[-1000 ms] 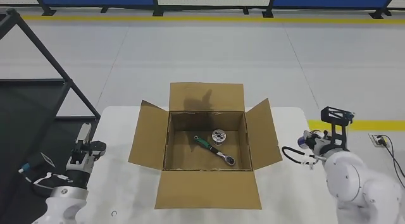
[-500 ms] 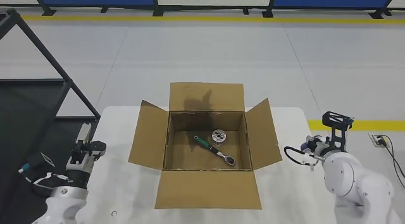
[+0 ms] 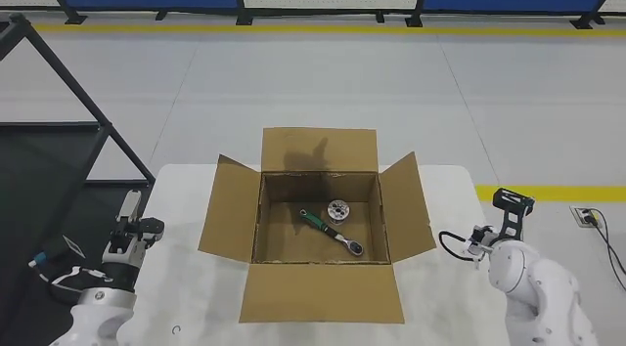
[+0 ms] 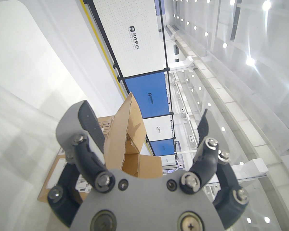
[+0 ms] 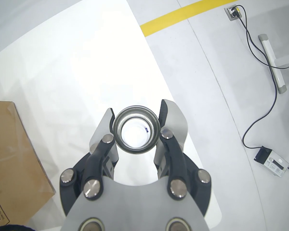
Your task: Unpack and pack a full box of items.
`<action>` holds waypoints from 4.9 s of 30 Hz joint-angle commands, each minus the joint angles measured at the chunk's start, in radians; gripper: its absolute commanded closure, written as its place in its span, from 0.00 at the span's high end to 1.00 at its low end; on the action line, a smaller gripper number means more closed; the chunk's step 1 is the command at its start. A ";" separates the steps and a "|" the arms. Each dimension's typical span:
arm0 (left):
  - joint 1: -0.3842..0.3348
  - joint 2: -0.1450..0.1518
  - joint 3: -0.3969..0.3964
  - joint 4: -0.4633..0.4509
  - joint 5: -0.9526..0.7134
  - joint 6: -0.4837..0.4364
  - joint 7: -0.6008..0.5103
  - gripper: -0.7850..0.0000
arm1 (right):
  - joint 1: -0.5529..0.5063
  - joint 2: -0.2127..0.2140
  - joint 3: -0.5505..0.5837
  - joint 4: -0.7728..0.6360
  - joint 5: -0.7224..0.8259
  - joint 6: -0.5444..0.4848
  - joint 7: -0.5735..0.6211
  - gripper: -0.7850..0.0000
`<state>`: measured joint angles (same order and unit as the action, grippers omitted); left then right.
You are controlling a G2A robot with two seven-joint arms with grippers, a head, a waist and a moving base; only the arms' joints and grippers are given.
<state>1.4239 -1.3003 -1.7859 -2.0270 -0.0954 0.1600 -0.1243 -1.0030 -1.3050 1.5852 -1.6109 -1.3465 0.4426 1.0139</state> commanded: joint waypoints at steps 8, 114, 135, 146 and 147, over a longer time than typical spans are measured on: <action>0.000 0.000 0.000 0.000 0.000 0.000 0.000 1.00 | 0.024 -0.006 -0.017 0.079 0.010 0.027 -0.057 0.00; 0.051 0.000 -0.007 0.004 -0.021 -0.038 0.017 1.00 | 0.537 -0.139 -0.699 0.368 0.401 -0.252 0.028 1.00; 0.051 0.000 -0.007 0.004 -0.021 -0.038 0.017 1.00 | 0.645 -0.216 -0.790 0.681 0.461 -0.243 -0.071 1.00; 0.051 0.000 -0.007 0.004 -0.021 -0.038 0.017 1.00 | 0.686 -0.271 -0.832 0.839 0.475 -0.189 -0.185 1.00; 0.051 0.000 -0.007 0.004 -0.021 -0.038 0.017 1.00 | 0.690 -0.276 -0.834 0.852 0.478 -0.188 -0.190 1.00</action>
<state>1.4749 -1.3008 -1.7934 -2.0227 -0.1164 0.1224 -0.1076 -0.3171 -1.5767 0.7535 -0.7720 -0.8711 0.2538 0.8280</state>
